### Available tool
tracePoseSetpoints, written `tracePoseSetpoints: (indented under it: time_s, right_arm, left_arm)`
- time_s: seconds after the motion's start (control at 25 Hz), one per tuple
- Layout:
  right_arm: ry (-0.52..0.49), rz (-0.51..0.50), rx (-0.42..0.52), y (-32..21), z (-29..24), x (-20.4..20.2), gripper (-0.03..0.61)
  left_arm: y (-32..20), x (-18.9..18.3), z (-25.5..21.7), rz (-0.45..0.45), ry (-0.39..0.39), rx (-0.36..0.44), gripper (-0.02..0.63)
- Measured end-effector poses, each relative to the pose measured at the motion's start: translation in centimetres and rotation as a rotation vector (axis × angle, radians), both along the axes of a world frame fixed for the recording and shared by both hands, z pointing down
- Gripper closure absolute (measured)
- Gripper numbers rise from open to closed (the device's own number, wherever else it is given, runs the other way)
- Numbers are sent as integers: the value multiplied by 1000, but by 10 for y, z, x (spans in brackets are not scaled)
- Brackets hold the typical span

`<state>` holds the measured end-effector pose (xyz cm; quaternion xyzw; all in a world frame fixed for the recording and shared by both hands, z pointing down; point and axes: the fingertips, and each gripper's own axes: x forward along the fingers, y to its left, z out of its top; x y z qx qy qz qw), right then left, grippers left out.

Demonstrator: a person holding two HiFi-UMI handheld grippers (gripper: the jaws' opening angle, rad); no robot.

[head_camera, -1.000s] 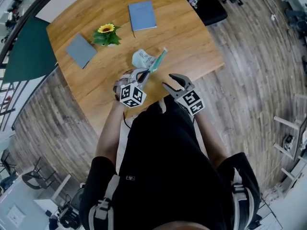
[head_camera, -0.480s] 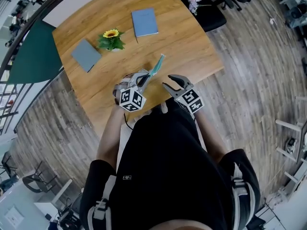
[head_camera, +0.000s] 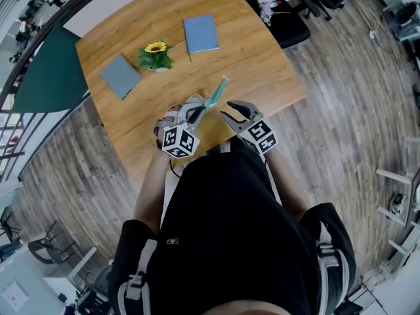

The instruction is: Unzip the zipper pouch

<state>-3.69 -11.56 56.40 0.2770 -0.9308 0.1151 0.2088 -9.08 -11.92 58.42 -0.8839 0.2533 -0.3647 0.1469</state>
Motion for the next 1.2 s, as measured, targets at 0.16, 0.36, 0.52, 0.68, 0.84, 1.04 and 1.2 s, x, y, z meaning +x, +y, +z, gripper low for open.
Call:
tracePoseSetpoints:
  time_s: [0.16, 0.36, 0.52, 0.68, 0.84, 1.04, 1.2]
  right_arm:
    - [-8, -15, 13, -5, -8, -6, 445]
    - [-28, -45, 19, -6, -18, -14, 459]
    - [-42, -64, 17, -4, -21, -20, 462]
    - [-64, -74, 29, -5, -26, -25, 462]
    - [-124, -76, 21, -5, -35, -28, 462]
    - [-213, -74, -16, -5, -45, -28, 460]
    - [-225, -83, -21, 0, -47, -28, 462]
  left_arm:
    - [-6, -7, -11, -19, 10, 16, 606]
    - [-6, -11, -27, -27, 19, 40, 606]
    - [-3, -10, -37, -24, 17, 64, 606]
    - [-2, -9, -46, -15, 12, 84, 606]
    - [-1, -7, -51, -12, 13, 96, 606]
    - [5, -1, -54, 1, 9, 107, 606]
    - [9, 4, -54, 13, 6, 112, 606]
